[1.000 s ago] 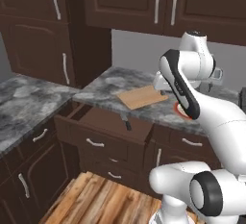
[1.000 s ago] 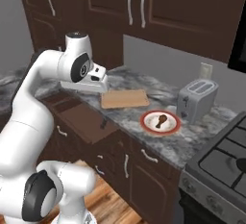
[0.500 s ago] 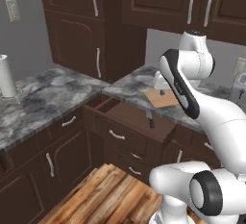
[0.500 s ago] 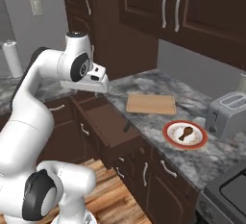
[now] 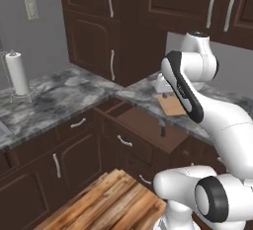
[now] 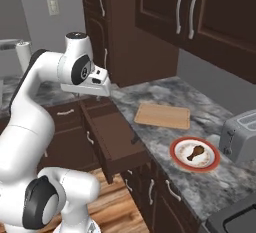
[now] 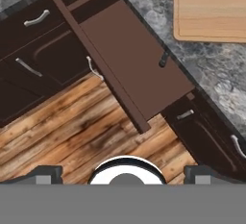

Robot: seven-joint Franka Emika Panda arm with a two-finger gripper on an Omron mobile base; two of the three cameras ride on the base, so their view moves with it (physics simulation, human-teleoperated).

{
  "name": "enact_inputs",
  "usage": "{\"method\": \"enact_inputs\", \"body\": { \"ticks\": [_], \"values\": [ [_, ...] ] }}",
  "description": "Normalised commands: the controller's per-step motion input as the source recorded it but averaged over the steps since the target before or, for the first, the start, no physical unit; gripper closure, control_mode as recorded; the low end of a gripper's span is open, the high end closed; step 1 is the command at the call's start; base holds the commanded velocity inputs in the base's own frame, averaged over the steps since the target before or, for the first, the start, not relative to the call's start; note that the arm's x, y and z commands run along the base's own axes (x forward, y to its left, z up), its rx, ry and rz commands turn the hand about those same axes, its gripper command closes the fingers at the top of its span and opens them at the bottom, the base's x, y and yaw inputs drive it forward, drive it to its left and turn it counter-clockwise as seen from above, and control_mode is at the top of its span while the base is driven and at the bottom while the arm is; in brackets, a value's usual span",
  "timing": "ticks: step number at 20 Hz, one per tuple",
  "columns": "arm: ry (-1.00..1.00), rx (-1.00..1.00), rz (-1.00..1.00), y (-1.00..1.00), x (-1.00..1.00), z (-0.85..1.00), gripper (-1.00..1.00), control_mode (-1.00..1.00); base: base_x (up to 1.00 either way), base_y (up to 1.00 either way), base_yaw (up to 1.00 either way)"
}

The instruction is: Pick up the knife from the drawer and place it on the cutting board. Then place the meat from the plate to the cutting board.

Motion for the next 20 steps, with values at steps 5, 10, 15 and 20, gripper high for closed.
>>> {"method": "enact_inputs", "body": {
  "ticks": [5,10,15,20],
  "values": [
    [0.0,0.0,0.0,0.0,0.0,0.0,-1.0,1.0,0.01,-0.5,0.16],
    [0.0,0.0,0.0,0.0,0.0,0.0,-1.0,1.0,0.0,-0.43,0.15],
    [0.0,0.0,0.0,0.0,0.0,0.0,-1.0,1.0,0.0,-0.43,0.16],
    [0.0,0.0,0.0,0.0,0.0,0.0,-1.0,1.0,0.0,-0.43,0.15]
  ]
}}
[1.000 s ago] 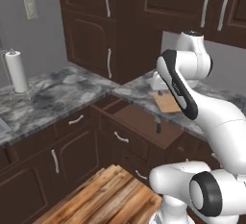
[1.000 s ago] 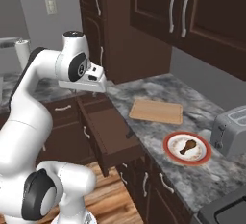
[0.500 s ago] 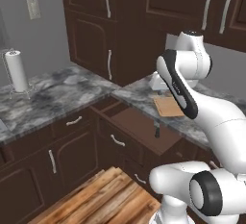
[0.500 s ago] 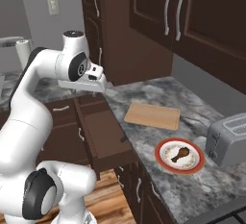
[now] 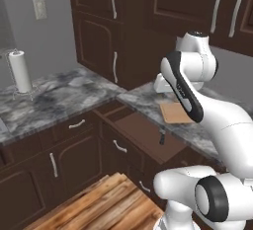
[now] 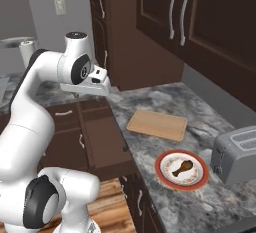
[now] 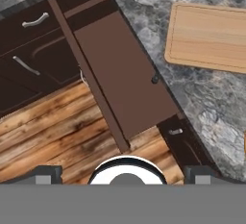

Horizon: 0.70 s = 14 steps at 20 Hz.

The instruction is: Pick up the knife from the drawer and place it on the cutting board. Then place the meat from the plate to the cutting board.

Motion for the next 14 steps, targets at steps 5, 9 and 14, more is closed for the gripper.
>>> {"method": "enact_inputs", "body": {
  "ticks": [5,9,14],
  "values": [
    [0.0,0.0,0.0,0.0,0.0,0.0,-1.0,1.0,0.0,-0.45,0.16],
    [0.0,0.0,0.0,0.0,0.0,0.0,-1.0,1.0,0.0,-0.39,0.15],
    [0.0,0.0,0.0,0.0,0.0,0.0,-1.0,1.0,0.0,-0.22,0.1]
  ]
}}
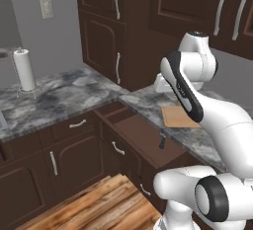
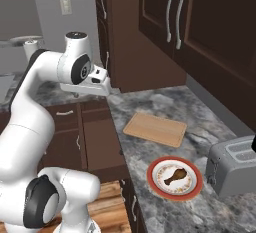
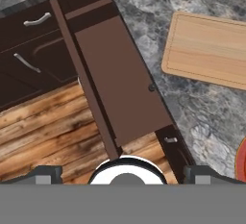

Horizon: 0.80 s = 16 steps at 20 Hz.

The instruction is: Pick up the knife from the drawer and place it on the cutting board. Then place the meat from the plate to the cutting board.

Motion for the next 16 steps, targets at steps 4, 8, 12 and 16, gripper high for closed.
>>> {"method": "enact_inputs", "body": {
  "ticks": [4,8,12,16],
  "values": [
    [0.0,0.0,0.0,0.0,0.0,0.0,-1.0,1.0,0.0,0.0,0.0],
    [0.0,0.0,0.0,0.0,0.0,0.0,-1.0,1.0,0.0,0.0,0.0],
    [0.0,0.0,0.0,0.0,0.0,0.0,-1.0,1.0,-0.02,0.0,0.0],
    [0.11,0.0,-0.02,0.06,0.0,-0.38,-1.0,-1.0,-0.01,0.0,0.0]
  ]
}}
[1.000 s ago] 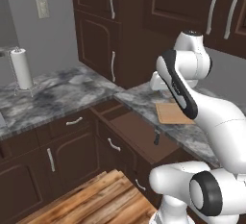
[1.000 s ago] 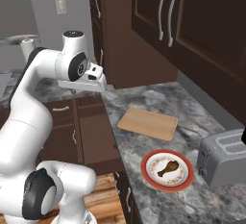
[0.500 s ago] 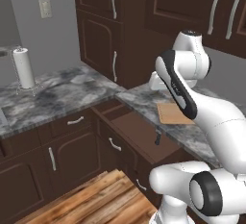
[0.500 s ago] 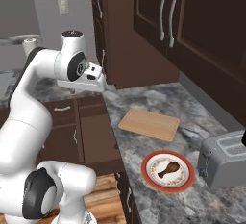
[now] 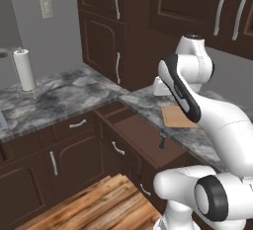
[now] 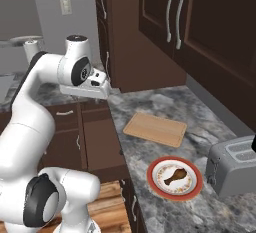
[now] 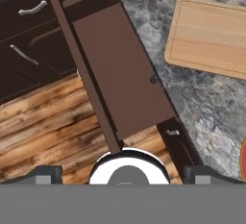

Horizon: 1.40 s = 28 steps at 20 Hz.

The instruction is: Pick up the knife from the drawer and place it on the cutting board. Then place the meat from the plate to the cutting board.

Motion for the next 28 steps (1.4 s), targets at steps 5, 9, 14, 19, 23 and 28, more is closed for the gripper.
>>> {"method": "enact_inputs", "body": {
  "ticks": [5,9,14,19,23,28],
  "values": [
    [0.23,0.0,-0.14,0.15,0.0,-0.64,-1.0,-1.0,0.0,0.0,0.0],
    [0.25,0.01,-0.25,0.01,0.02,-0.74,-1.0,-1.0,0.0,0.0,0.0],
    [0.2,0.04,-0.27,0.0,0.0,-0.68,-1.0,-1.0,0.0,0.0,0.0],
    [0.09,-0.01,-0.14,0.12,0.0,-0.71,-1.0,-1.0,0.0,0.0,0.0],
    [0.03,0.0,-0.08,0.05,0.0,-0.47,-1.0,-1.0,0.0,0.0,0.0],
    [0.0,0.02,-0.09,0.0,0.1,-0.31,-1.0,-1.0,0.0,0.0,0.0]
  ]
}}
